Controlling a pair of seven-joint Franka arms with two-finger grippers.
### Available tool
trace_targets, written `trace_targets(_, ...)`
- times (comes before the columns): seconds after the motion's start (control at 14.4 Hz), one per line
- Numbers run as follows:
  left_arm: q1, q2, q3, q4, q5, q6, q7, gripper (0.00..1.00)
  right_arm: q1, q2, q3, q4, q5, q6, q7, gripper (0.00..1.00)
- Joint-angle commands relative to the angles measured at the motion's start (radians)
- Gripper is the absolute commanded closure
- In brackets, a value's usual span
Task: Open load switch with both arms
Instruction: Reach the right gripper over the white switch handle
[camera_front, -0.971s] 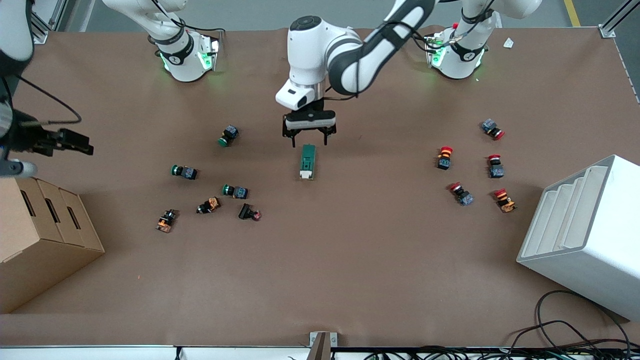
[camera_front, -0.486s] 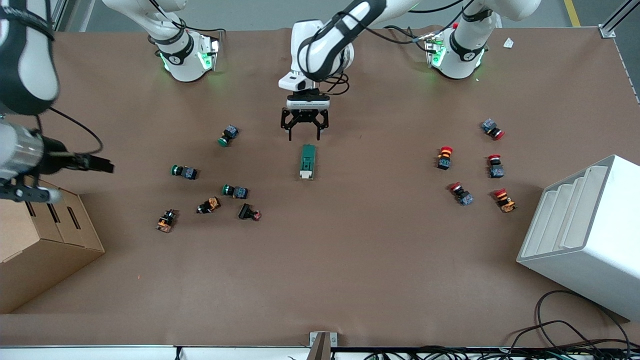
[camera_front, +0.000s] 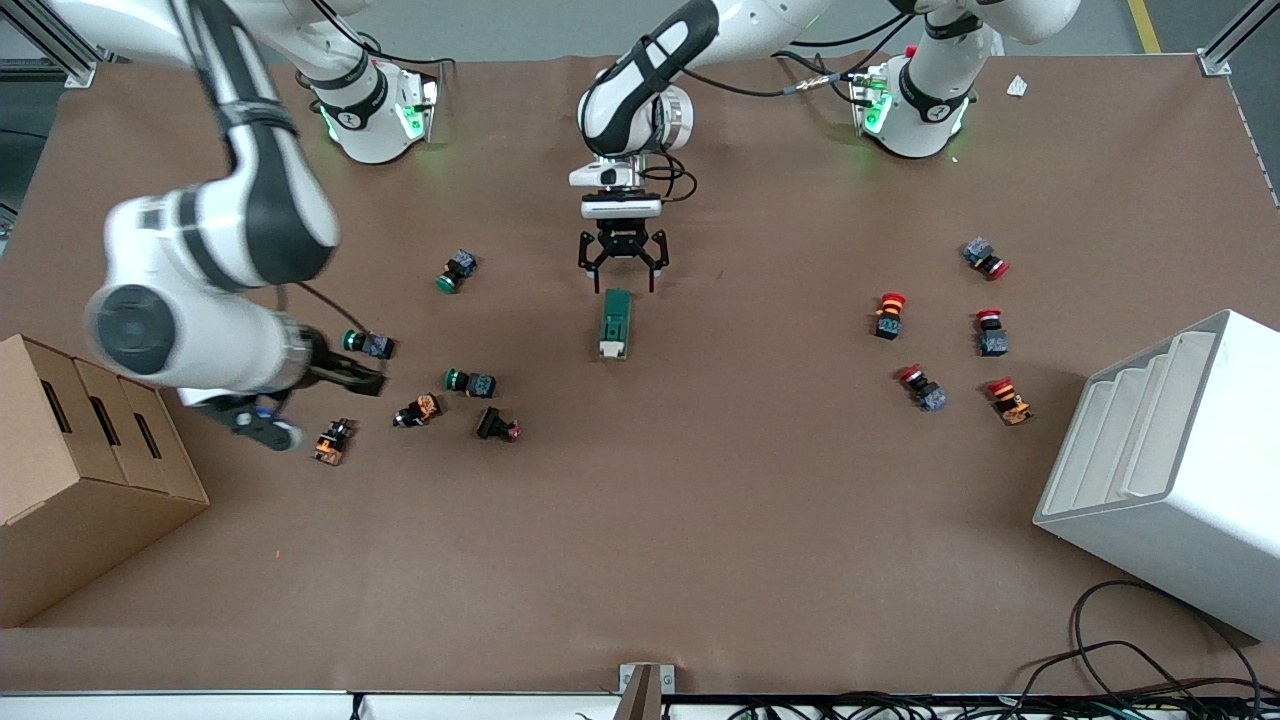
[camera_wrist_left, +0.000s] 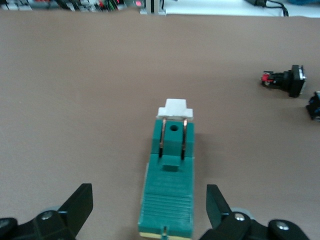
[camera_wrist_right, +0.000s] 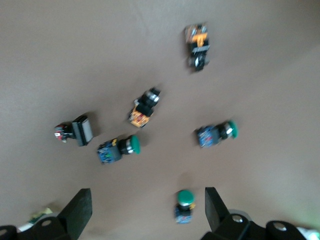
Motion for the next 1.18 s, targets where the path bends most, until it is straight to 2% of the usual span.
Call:
trace_targets(0.0,-0.026,0.032,0.003,0.032,0.034,-0.036,-0.027,0.01,0.075,0.053,-0.008,0.007,0.069,0.056,0.264,0.0)
trace_targets(0.14,-0.027,0.036,0.003,0.038,0.039,-0.036,-0.03,0.01,0.098,0.099,-0.008,0.018,0.117,0.084,0.413,0.0)
trace_targets(0.69,-0.029,0.082,0.003,0.049,0.093,-0.03,-0.025,0.01,0.288,0.251,-0.006,0.039,0.138,0.269,0.785,0.0)
trace_targets(0.97,-0.043,0.094,0.005,0.062,0.094,-0.033,-0.031,0.0,0.363,0.303,-0.006,0.039,0.224,0.346,0.885,0.0)
trace_targets(1.11,-0.055,0.108,0.005,0.066,0.096,-0.039,-0.063,0.0,0.395,0.325,-0.006,0.039,0.227,0.365,0.94,0.0)
